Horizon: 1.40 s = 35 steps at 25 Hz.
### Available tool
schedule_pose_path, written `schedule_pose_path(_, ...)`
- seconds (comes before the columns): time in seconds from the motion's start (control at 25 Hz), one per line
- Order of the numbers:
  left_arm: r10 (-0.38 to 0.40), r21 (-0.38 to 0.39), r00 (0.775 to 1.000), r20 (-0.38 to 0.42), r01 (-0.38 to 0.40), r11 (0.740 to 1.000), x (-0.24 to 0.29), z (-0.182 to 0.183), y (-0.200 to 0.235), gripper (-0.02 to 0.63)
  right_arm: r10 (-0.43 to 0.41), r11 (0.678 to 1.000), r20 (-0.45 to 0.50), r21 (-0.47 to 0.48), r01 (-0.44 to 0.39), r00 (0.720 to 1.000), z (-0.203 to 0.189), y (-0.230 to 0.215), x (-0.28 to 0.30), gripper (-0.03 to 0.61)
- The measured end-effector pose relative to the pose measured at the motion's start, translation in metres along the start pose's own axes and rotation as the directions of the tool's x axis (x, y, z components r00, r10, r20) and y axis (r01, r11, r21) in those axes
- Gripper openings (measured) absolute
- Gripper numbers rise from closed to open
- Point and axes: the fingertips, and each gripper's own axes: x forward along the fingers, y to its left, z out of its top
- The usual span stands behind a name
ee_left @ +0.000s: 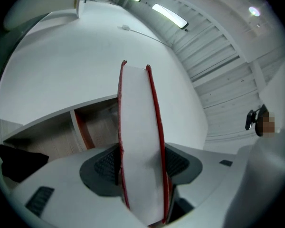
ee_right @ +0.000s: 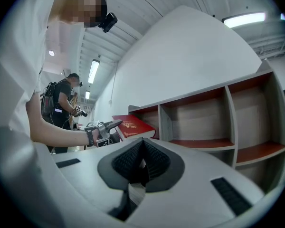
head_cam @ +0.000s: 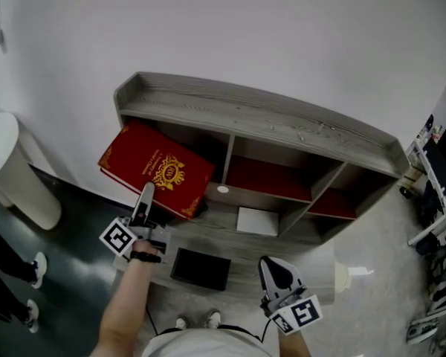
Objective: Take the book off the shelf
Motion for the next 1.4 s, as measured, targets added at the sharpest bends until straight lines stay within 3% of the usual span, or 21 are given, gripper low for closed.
schedule_pose_path(0.16, -0.002, 0.062, 1.0, -0.012, 0.002, 0.998, -0.011, 0.009, -0.014, 0.255, 0.018, 1.0, 0.003, 0.003, -0.018, 1.0, -0.001, 0.001, 0.003, 0.023)
schedule_pose_path(0.44, -0.015, 0.104, 1.0, -0.016, 0.016, 0.994, -0.03, 0.016, -0.031, 0.253, 0.052, 0.999, 0.007, 0.005, -0.052, 0.999, -0.002, 0.005, 0.013, 0.023)
schedule_pose_path(0.8, -0.006, 0.275, 1.0, -0.028, 0.013, 0.961, -0.062, 0.053, -0.067, 0.253, 0.076, 0.997, 0.019, -0.004, -0.076, 0.997, 0.005, 0.031, 0.016, 0.022)
schedule_pose_path(1.16, 0.047, 0.438, 0.997, -0.061, -0.016, 0.899, -0.079, 0.062, -0.074, 0.252, 0.06, 0.998, 0.022, -0.016, -0.06, 0.998, 0.007, 0.011, 0.032, 0.023)
schedule_pose_path(1.4, 0.085, 0.57, 0.993, -0.077, -0.026, 0.821, -0.115, 0.085, -0.092, 0.252, 0.043, 0.999, 0.023, -0.025, -0.042, 0.999, 0.011, 0.012, 0.035, 0.023)
